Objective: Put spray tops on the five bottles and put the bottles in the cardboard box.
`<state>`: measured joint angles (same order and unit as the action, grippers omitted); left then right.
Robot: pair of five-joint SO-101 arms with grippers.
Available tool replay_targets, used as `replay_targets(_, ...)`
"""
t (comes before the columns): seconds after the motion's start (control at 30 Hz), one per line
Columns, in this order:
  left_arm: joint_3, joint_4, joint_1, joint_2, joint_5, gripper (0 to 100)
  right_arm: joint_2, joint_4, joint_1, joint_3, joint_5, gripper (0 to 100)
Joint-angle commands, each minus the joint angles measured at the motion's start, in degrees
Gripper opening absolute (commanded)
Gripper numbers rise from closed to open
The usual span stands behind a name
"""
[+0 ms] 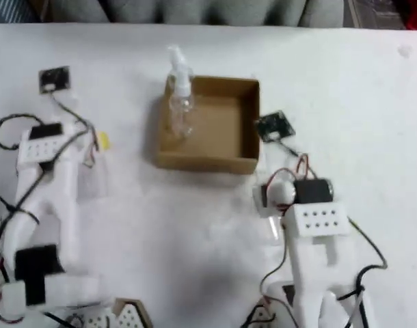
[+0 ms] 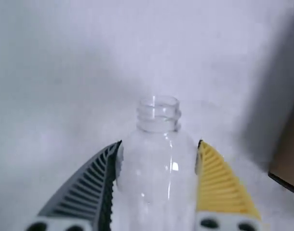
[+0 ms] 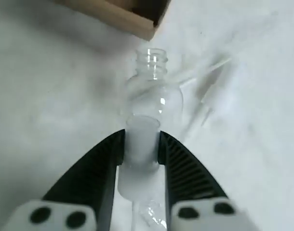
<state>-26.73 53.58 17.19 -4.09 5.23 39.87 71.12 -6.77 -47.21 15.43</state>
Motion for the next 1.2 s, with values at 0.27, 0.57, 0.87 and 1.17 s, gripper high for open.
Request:
replay_targets(0.27, -14.42, 0.62, -20.44, -33.71, 0.35, 2, 1.63, -12.0, -2.07, 2.11, -0.62, 1.6)
replay_targets(0.57, -26.46, -8.53, -26.59, -49.8, 0.53, 2, 3.82, -15.78, -1.89, 12.57, -0.53, 1.6)
replay_targets(0.87, -39.74, -13.27, -26.95, -74.51, 0.79, 2, 11.12, -18.68, -5.58, 18.55, -18.73, 1.5)
replay_targets(1.17, -47.38, -13.36, -26.95, -95.08, 0.79, 2, 18.59, -37.05, -18.24, 18.73, -23.21, 1.5)
